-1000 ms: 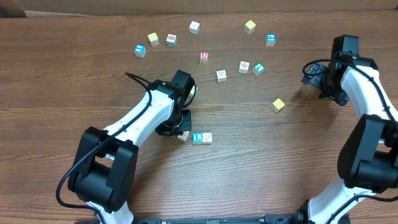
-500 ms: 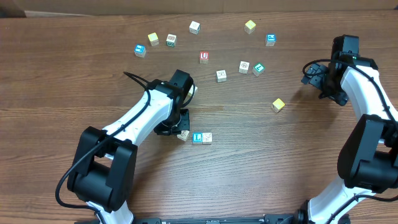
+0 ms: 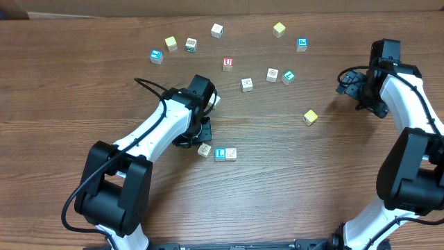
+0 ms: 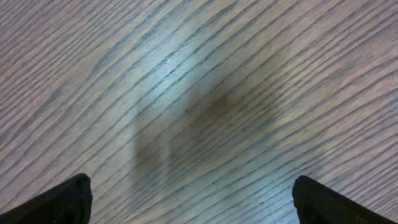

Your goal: Form a horizontal line

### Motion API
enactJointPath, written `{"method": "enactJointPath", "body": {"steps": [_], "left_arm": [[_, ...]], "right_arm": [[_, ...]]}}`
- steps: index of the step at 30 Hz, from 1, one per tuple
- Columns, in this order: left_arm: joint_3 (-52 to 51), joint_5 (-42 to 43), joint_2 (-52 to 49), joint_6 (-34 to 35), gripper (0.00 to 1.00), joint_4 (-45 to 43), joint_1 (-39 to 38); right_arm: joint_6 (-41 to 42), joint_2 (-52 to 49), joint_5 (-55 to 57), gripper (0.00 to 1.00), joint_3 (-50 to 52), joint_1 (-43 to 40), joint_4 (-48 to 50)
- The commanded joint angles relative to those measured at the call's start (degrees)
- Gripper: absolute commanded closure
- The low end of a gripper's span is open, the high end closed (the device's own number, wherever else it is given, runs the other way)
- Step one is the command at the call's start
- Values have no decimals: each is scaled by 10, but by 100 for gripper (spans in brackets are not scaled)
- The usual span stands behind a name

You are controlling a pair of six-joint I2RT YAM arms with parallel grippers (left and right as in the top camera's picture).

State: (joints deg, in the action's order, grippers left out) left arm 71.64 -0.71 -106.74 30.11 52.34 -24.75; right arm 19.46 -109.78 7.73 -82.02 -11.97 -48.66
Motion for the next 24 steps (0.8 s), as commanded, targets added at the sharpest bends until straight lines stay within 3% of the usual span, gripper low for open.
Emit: {"method": "enactJointPath", "body": {"steps": [1, 24], "left_arm": [[-2, -6, -5, 19, 96, 5, -10], [-2, 2, -5, 19, 94, 14, -26]], "right_arm": [[0, 12, 3, 0, -12, -1, 2], [0, 12, 3, 0, -12, 0, 2]]}}
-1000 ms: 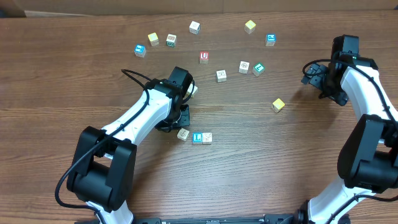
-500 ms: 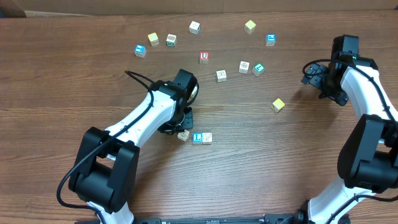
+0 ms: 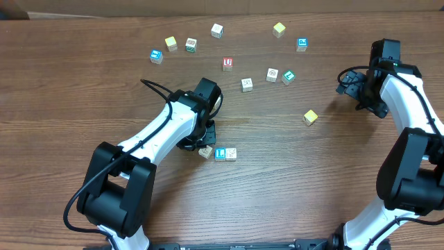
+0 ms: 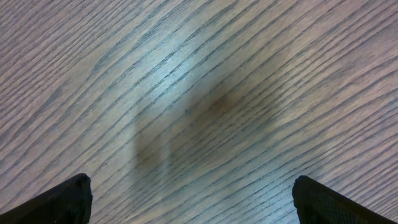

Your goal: Form a horizontal line

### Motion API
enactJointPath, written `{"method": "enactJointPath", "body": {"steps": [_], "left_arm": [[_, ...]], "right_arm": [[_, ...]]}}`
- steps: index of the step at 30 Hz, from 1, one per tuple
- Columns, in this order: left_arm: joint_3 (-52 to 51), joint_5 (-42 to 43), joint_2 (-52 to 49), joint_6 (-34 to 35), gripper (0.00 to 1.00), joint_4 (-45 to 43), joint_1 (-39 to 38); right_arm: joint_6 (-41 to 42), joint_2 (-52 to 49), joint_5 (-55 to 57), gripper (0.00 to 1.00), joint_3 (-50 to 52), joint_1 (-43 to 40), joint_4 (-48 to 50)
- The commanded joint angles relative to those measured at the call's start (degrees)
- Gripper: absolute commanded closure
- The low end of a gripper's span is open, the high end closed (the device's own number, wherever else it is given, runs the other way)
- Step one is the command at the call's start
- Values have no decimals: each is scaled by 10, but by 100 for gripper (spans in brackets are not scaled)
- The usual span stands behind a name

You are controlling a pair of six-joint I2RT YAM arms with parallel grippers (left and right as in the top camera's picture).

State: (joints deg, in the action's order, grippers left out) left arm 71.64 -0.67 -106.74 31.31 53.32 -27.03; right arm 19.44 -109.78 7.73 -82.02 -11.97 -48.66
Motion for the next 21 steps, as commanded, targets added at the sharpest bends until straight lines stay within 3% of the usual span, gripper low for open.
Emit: {"method": "enactJointPath", "body": {"steps": [1, 21], "left_arm": [[-2, 1, -5, 7, 95, 5, -4], [-2, 3, -5, 4, 95, 28, -4]], "right_arm": [[0, 12, 3, 0, -12, 0, 2], [0, 12, 3, 0, -12, 0, 2]]}}
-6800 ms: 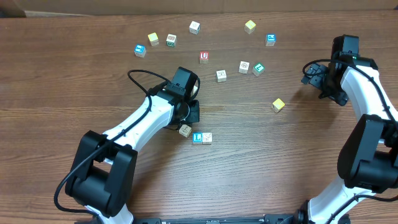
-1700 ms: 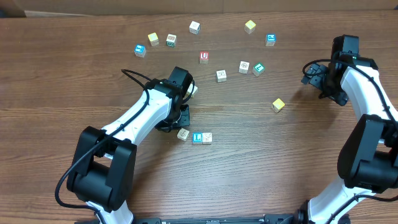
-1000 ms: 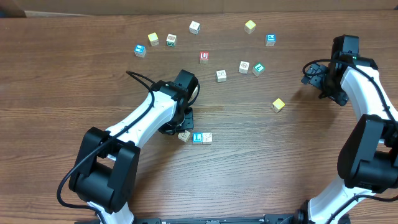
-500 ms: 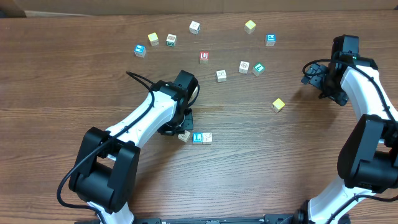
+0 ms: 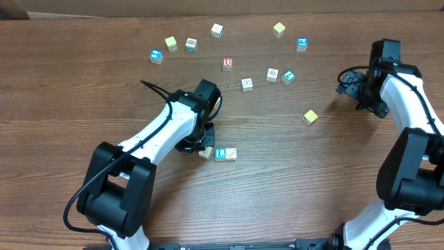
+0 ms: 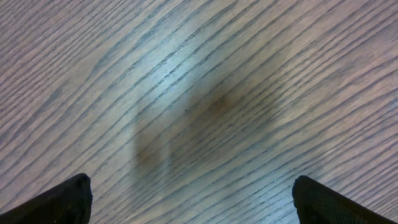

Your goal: Form a horizontal line

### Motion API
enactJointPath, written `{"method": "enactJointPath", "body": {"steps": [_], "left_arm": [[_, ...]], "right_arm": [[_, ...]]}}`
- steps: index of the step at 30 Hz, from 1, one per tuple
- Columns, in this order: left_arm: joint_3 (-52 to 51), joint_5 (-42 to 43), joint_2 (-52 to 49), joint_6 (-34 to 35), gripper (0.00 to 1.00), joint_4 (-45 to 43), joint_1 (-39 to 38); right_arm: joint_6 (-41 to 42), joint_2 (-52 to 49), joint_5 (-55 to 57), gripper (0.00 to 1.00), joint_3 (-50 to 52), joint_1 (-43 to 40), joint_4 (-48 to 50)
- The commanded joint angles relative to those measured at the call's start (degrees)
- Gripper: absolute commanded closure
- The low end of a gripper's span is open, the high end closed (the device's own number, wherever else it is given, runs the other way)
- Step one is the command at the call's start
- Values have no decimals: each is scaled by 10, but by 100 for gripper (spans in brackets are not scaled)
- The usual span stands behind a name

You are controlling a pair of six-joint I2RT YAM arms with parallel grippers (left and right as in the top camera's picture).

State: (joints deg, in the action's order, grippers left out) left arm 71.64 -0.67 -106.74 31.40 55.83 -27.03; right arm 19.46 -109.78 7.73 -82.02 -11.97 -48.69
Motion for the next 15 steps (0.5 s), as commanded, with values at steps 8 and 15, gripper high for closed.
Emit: {"method": "enactJointPath", "body": {"steps": [8, 15], "left_arm": [[-2, 1, -5, 3, 96, 2, -4], [-2, -9, -5, 3, 96, -12, -3]], "right_arm": [[0, 12, 3, 0, -12, 0, 2], [0, 12, 3, 0, -12, 0, 2]]}}
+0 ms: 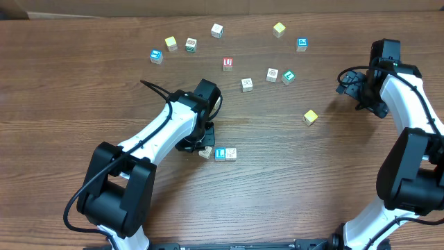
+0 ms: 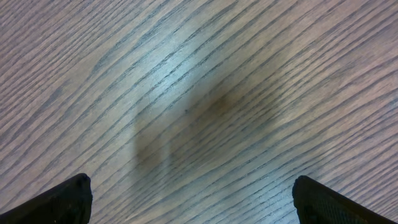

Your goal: Form a horizontal line

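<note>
Three small blocks lie in a short row below the table's middle: a tan block (image 1: pixel 205 151), a blue-faced block (image 1: pixel 220 153) and a pale block (image 1: pixel 231 153). My left gripper (image 1: pixel 202 141) hangs right over the tan block's upper left edge, partly covering it; whether its fingers are apart does not show. At the far right my right gripper (image 1: pixel 349 82) is open above bare wood. In the right wrist view the right gripper (image 2: pixel 196 202) has its fingertips (image 2: pixel 65 199) spread wide with nothing between them.
Several loose blocks are scattered across the far half: a blue one (image 1: pixel 156 56), a yellow one (image 1: pixel 171 44), a white one (image 1: pixel 217 30), a red U block (image 1: pixel 227 64), a teal one (image 1: pixel 288 77). Another yellow block (image 1: pixel 310 117) sits alone at the right.
At first my left gripper stood a little up-left of the tan block, which lay just left of the blue and pale pair. Then it was closer to that block. Half a second ago it was right over the block's edge, and it stays there. The right arm never moved.
</note>
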### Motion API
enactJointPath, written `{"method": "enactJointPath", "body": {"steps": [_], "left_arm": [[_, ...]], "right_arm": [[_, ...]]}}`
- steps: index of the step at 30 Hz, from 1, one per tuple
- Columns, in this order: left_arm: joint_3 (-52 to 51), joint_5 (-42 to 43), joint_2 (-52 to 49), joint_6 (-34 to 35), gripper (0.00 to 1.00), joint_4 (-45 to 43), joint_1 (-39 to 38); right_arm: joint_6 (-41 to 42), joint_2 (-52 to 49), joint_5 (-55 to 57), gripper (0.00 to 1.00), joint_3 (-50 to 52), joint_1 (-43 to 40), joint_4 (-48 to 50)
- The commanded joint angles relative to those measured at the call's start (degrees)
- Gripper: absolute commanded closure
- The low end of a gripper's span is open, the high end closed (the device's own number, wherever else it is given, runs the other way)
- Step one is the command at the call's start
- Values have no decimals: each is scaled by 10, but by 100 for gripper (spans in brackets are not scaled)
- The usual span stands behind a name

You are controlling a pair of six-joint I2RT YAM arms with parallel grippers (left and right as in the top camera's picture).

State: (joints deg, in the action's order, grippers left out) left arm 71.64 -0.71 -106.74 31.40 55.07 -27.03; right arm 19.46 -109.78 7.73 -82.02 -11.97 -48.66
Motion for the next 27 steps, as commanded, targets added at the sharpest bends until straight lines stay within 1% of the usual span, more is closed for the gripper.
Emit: {"method": "enactJointPath", "body": {"steps": [1, 18, 27], "left_arm": [[-2, -8, -5, 3, 96, -5, -3], [-2, -12, -16, 4, 96, -11, -2], [-2, -10, -16, 3, 96, -15, 16]], "right_arm": [[0, 12, 3, 0, -12, 0, 2], [0, 12, 3, 0, -12, 0, 2], [0, 12, 3, 0, -12, 0, 2]]}}
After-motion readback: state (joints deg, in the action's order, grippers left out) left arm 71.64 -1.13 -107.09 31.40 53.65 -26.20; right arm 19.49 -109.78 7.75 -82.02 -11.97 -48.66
